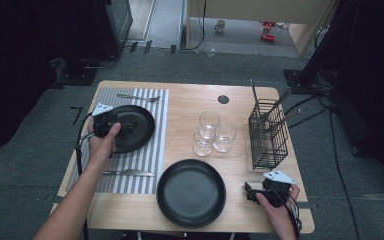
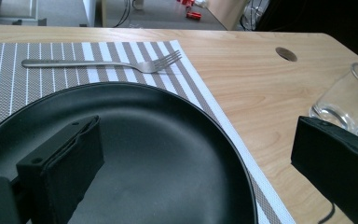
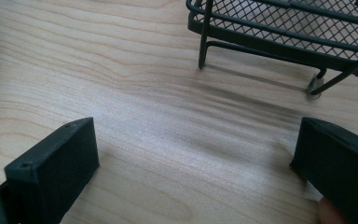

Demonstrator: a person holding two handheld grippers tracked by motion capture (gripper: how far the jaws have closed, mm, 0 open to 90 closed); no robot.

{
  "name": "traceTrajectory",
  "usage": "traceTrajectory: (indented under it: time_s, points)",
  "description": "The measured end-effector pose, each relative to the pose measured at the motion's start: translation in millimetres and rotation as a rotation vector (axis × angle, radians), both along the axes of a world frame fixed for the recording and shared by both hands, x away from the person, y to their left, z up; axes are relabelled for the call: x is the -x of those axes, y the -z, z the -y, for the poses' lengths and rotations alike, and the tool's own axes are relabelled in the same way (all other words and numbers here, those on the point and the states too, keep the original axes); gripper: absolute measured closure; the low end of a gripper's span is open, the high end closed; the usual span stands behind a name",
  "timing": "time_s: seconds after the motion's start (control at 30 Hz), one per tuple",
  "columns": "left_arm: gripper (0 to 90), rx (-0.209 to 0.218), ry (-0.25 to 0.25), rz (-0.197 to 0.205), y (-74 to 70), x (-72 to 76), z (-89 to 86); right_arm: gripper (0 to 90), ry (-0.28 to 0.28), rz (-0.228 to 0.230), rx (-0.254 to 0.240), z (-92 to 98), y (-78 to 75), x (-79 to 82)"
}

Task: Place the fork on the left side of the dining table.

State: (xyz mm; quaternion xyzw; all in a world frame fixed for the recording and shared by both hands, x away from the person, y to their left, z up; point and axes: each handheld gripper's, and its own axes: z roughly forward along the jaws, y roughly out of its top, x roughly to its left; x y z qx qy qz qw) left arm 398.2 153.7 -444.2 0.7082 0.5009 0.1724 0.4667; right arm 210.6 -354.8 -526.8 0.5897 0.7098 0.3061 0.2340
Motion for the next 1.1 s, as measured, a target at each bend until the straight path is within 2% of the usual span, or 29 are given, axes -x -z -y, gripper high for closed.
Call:
traceTrajectory:
  time_s: [0.4, 0.63, 0.8, 1.1]
  points:
    - [2.4, -0.017, 0.029, 0.021, -0.7, 25.8, 2.2, 0.0, 0.015, 0.006, -0.021, 3.1, -3.5, 5.6]
    - [2.4, -0.036, 0.039, 0.023, 5.0, 41.2, 2.7, 0.0, 0.011, 0.029, -0.023, 4.6, -14.3, 12.8]
    - [2.4, -0.052, 0.03, 0.026, 11.8, 49.9, -0.6, 0.0, -0.005, 0.045, -0.028, 3.2, -23.4, 15.3]
    - [2.4, -0.052, 0.017, 0.028, 20.5, 66.8, -8.5, 0.0, -0.05, 0.069, -0.048, -9.3, -38.1, 16.6]
